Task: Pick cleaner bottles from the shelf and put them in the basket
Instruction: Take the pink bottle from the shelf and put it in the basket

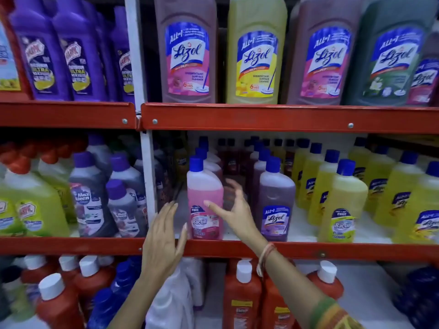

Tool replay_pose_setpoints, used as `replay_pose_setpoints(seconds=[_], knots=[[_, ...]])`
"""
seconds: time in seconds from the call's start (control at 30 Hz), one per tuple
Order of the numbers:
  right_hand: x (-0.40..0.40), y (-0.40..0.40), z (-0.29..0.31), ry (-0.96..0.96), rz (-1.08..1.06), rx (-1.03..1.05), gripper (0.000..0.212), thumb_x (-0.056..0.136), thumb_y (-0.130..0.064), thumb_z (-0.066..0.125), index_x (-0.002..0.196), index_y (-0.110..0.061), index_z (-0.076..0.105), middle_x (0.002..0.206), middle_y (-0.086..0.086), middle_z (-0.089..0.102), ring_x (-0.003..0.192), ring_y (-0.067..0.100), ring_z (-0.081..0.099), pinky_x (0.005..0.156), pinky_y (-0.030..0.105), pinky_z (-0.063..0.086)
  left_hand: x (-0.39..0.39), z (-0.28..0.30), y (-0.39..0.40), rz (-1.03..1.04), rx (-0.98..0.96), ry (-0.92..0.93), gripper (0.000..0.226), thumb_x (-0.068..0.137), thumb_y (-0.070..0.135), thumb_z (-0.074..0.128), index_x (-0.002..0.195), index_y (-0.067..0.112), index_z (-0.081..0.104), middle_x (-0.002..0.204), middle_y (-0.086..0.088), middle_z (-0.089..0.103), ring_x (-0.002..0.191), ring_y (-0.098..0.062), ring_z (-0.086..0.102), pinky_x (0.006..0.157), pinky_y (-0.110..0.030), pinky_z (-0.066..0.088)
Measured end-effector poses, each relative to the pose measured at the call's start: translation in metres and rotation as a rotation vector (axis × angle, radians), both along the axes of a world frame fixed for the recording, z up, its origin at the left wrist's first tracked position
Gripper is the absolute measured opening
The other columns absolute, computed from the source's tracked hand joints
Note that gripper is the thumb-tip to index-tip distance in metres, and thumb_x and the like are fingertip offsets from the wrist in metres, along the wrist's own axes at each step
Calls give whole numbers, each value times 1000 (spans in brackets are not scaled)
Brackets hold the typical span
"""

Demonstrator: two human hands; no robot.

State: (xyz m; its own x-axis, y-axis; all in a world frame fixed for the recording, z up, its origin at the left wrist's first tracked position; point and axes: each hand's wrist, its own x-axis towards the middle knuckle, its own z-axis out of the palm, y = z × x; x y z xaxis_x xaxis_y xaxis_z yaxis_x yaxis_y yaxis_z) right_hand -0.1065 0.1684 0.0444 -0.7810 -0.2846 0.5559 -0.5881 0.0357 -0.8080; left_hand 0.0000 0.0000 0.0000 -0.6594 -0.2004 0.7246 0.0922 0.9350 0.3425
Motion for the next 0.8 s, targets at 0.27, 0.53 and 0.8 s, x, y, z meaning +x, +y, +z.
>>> replay_pose_setpoints(seconds=[0.27, 0.53, 0.8], knots=[[-4, -32, -20, -196, 27, -9, 72, 54, -39, 93, 116, -27, 58, 106, -4, 74, 93, 11, 73, 73, 21, 60, -5, -19, -6, -29, -92, -127, 65, 93, 51, 24, 137, 6, 41, 141, -11, 50, 133, -22, 43, 115, -36, 18], [30, -12, -6, 20, -158, -21, 66, 60, -55, 85, 110, -36, 47, 106, -5, 68, 94, 12, 67, 70, 25, 60, -3, -23, 0, 31, -198, -246, 79, 93, 58, 3, 130, 7, 51, 136, -10, 57, 132, -23, 45, 115, -41, 11], [81, 40, 37, 389, -537, 27, 73, 69, -76, 61, 118, -26, 39, 97, -12, 56, 77, 9, 61, 53, 8, 50, -15, -18, 43, 65, -225, -314, 76, 91, 58, 9, 128, 9, 54, 135, -11, 58, 133, -24, 45, 117, -50, 7]])
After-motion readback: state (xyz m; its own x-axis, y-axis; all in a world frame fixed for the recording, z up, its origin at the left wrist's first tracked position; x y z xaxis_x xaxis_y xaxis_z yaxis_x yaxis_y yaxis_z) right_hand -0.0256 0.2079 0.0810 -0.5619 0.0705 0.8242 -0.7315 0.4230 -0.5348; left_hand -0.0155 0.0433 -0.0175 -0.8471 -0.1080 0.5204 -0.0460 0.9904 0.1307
